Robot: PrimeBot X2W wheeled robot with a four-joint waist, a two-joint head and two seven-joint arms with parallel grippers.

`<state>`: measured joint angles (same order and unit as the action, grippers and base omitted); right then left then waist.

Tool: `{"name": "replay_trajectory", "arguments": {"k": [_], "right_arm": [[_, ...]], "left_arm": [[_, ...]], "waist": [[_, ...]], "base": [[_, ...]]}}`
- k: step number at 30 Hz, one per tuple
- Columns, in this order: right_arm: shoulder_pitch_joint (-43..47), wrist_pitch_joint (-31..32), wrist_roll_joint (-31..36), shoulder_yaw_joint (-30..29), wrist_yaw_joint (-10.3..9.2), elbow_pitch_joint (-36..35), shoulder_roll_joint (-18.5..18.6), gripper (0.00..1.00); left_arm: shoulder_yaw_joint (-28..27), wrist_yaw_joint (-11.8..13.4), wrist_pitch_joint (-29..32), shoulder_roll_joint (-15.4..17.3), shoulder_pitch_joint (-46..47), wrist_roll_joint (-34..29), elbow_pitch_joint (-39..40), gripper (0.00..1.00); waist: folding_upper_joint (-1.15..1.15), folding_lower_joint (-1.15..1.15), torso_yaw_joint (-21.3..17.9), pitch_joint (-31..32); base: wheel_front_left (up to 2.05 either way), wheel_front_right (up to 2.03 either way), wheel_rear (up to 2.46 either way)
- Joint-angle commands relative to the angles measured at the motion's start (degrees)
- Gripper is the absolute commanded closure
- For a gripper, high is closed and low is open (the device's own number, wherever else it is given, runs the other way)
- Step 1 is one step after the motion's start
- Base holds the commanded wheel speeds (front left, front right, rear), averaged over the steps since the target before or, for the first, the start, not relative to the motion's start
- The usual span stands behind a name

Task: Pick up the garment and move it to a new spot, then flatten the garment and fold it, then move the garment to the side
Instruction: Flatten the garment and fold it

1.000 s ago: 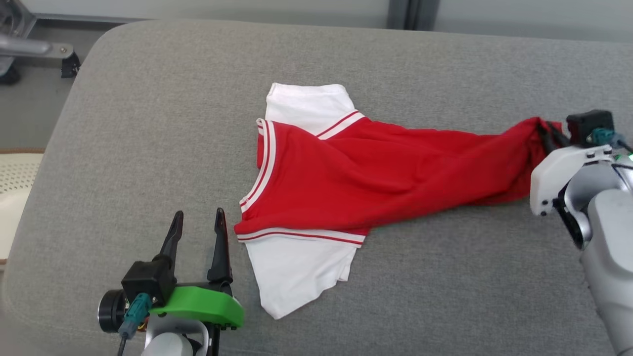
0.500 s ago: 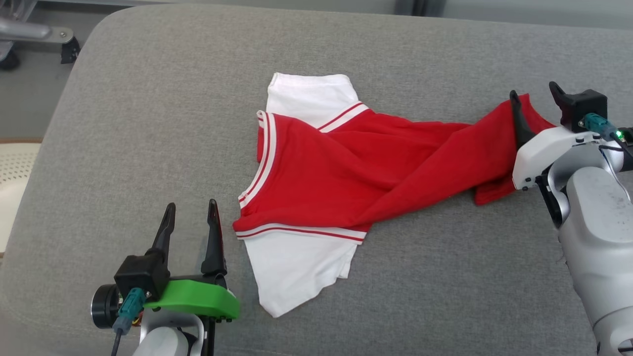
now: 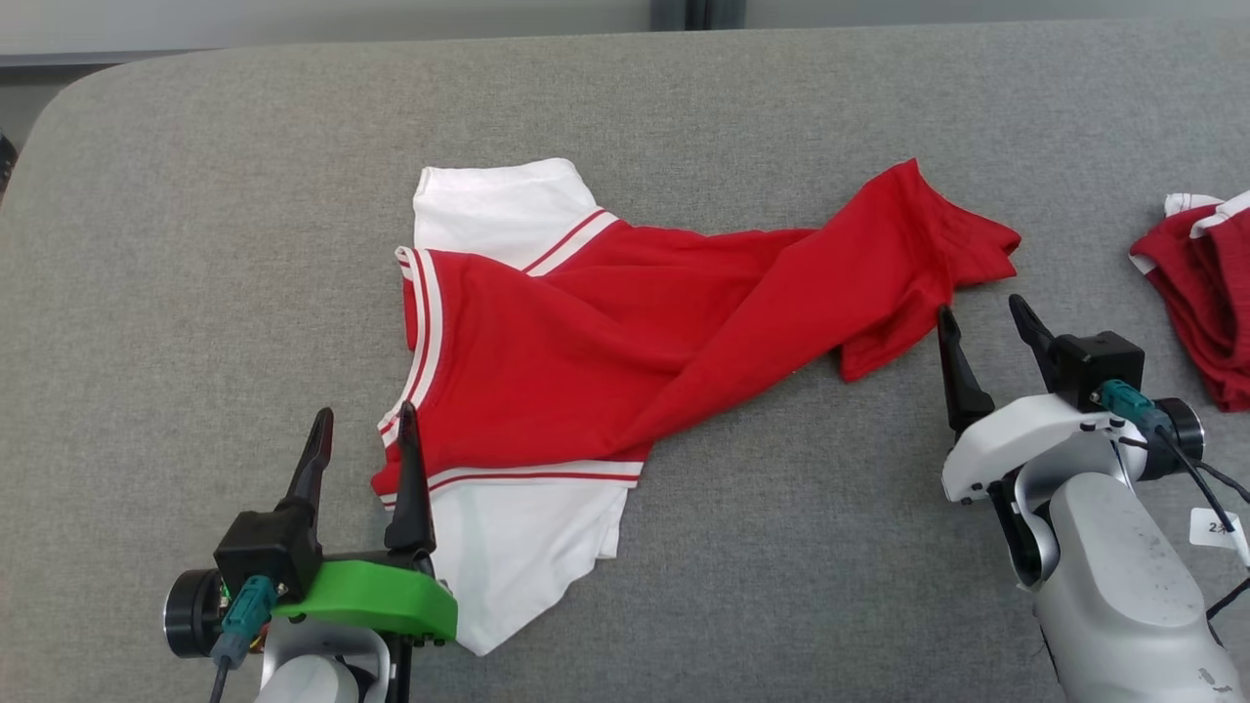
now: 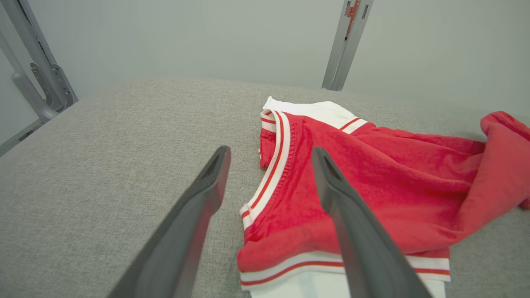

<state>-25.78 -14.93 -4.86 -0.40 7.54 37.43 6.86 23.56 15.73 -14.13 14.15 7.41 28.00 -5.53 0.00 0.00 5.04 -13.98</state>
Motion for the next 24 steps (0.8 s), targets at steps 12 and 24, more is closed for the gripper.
{"name": "replay_trajectory", "arguments": {"k": [12, 24], "right_arm": [[-2.78, -0.26, -0.17, 0.40, -0.11, 4.20, -2.12, 1.00], [3.51, 0.31, -3.06, 3.51, -0.11, -2.90, -2.38, 1.00]], "left_arm": [[-0.05, 0.67, 0.27, 0.61, 0.69, -0.06, 0.03, 0.00], [-0.45, 1.16, -0.11, 0.53, -0.97, 0.64, -0.15, 0.00]], "waist": [[0.00, 0.00, 3.49, -1.41], [0.00, 0.00, 0.13, 0.40]], "base": [[0.00, 0.00, 0.00], [0.00, 0.00, 0.00]]}}
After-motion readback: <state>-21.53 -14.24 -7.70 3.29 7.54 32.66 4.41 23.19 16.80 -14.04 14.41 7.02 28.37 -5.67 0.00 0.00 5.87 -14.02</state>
